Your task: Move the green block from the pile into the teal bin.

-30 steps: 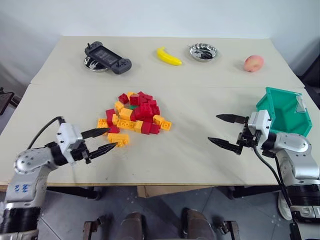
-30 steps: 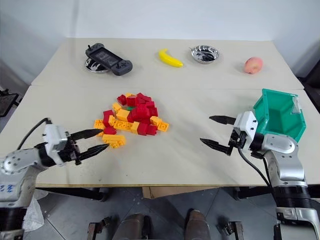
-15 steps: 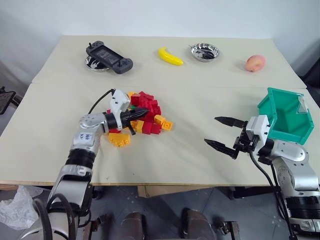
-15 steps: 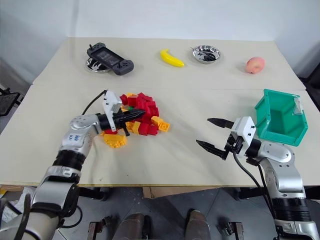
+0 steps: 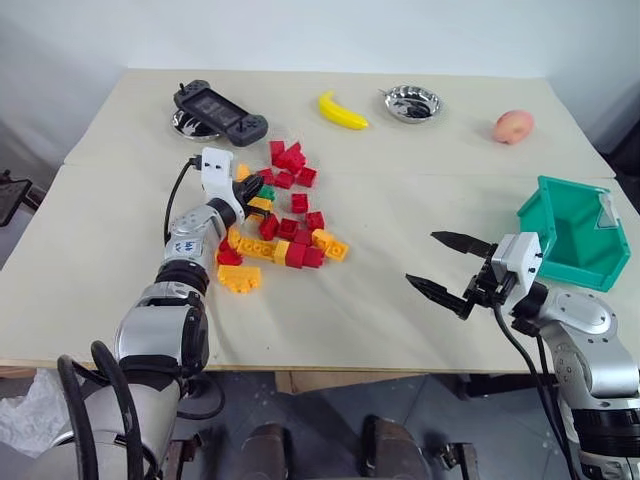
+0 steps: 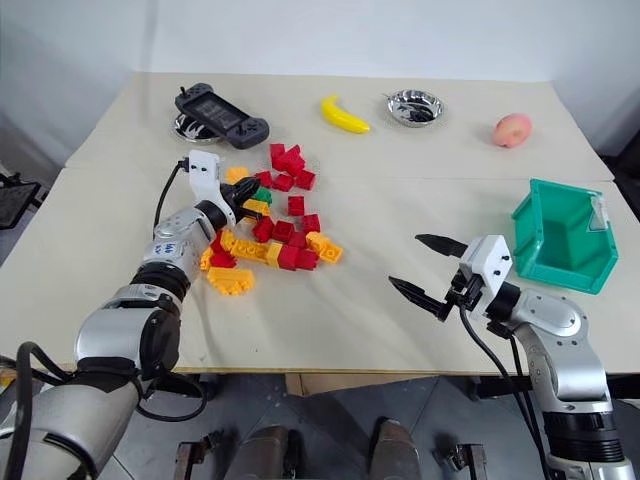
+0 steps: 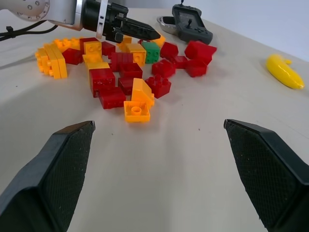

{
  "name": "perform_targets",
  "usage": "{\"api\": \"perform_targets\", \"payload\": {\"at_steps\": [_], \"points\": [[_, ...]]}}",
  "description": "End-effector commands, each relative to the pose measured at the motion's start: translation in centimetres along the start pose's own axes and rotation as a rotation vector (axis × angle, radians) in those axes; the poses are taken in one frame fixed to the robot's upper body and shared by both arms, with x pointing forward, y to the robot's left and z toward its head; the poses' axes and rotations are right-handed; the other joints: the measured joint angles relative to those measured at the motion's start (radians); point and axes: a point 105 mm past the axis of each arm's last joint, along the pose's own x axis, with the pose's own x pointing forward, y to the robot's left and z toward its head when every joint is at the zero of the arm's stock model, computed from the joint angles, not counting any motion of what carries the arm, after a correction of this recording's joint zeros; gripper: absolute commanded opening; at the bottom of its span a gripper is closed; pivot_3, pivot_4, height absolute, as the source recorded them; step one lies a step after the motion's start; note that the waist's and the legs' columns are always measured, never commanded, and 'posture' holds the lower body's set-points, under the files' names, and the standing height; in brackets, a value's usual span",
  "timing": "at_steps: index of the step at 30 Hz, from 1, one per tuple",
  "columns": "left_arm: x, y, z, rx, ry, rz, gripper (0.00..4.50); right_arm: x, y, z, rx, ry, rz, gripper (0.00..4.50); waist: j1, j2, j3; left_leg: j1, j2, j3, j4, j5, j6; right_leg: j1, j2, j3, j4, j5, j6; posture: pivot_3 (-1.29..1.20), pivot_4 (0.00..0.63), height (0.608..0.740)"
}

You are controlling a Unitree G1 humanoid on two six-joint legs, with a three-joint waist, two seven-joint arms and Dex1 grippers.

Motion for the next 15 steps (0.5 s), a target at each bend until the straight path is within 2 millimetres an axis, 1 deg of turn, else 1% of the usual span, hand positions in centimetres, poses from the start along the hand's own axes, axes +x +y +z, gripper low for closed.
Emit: {"api": "perform_targets", "payload": {"at_steps": [1, 2, 3, 5, 8, 10, 12, 13, 15], "points": [[-0.8, 0.5, -0.6, 0.074, 0.061, -0.033, 0.04, -0.1, 0.2, 1.1, -0.019, -0.045, -0.004, 4.5, -0.001, 0.0, 0.0, 0.0, 0.0, 0.0, 0.0, 0.0, 0.0, 0.0, 0.0, 0.0, 0.0, 0.0, 0.0, 0.0, 0.15, 0.74], [-1.2, 0.2, -1.5, 0.093, 0.103, -0.083, 0.04, -0.1, 0.2, 1.1, -0.019, -0.045, -0.003, 4.5, -0.002, 0.0, 0.0, 0.0, 0.0, 0.0, 0.0, 0.0, 0.0, 0.0, 0.0, 0.0, 0.0, 0.0, 0.0, 0.0, 0.15, 0.74], [-1.5, -0.2, -2.0, 0.094, 0.119, -0.139, 0.04, 0.0, 0.2, 1.0, -0.018, -0.045, -0.002, 4.5, -0.003, 0.0, 0.0, 0.0, 0.0, 0.0, 0.0, 0.0, 0.0, 0.0, 0.0, 0.0, 0.0, 0.0, 0.0, 0.0, 0.15, 0.74], [-2.4, -0.7, -2.4, 0.076, 0.126, -0.232, 0.04, 0.0, 0.4, 0.9, -0.015, -0.046, 0.0, 4.5, -0.007, 0.0, 0.0, 0.0, 0.0, 0.0, 0.0, 0.0, 0.0, 0.0, 0.0, 0.0, 0.0, 0.0, 0.0, 0.0, 0.15, 0.74], [-5.1, -1.4, -2.4, 0.089, 0.114, -0.424, 0.04, 0.1, 0.4, 0.6, -0.008, -0.048, 0.003, 4.5, -0.018, 0.001, 0.0, 0.001, 0.0, 0.0, 0.0, 0.0, 0.0, 0.0, 0.0, 0.0, 0.001, 0.0, 0.0, 0.0, 0.15, 0.74], [-6.6, -1.5, -1.8, 0.097, 0.079, -0.487, 0.04, 0.1, 0.5, 0.4, -0.003, -0.047, 0.009, 4.5, -0.027, 0.001, -0.001, 0.002, 0.0, 0.001, -0.001, 0.0, 0.0, 0.0, 0.0, 0.0, 0.001, 0.0, 0.0, 0.0, 0.15, 0.74], [-8.0, -1.3, -1.0, 0.088, 0.054, -0.514, 0.04, 0.3, 0.5, 0.3, 0.001, -0.049, 0.017, 4.5, -0.03, 0.001, -0.001, 0.002, 0.001, 0.001, -0.001, 0.0, 0.0, 0.0, 0.0, 0.0, 0.001, 0.0, 0.0, 0.0, 0.15, 0.74], [-8.8, -0.8, -0.5, 0.089, 0.03, -0.507, 0.04, 0.4, 0.4, 0.2, 0.002, -0.052, 0.022, 4.5, -0.031, 0.001, -0.001, 0.002, 0.001, 0.001, -0.001, 0.0, 0.0, 0.0, 0.0, 0.0, 0.002, 0.0, 0.0, 0.0, 0.15, 0.74], [-10.6, 1.0, 1.2, 0.125, -0.055, -0.433, 0.04, 0.9, 0.4, 0.2, 0.002, -0.061, 0.038, 4.5, -0.04, 0.001, -0.001, 0.002, 0.001, 0.001, 0.0, 0.0, 0.0, 0.0, 0.0, 0.0, 0.002, 0.0, 0.0, 0.0, 0.15, 0.74]]}}
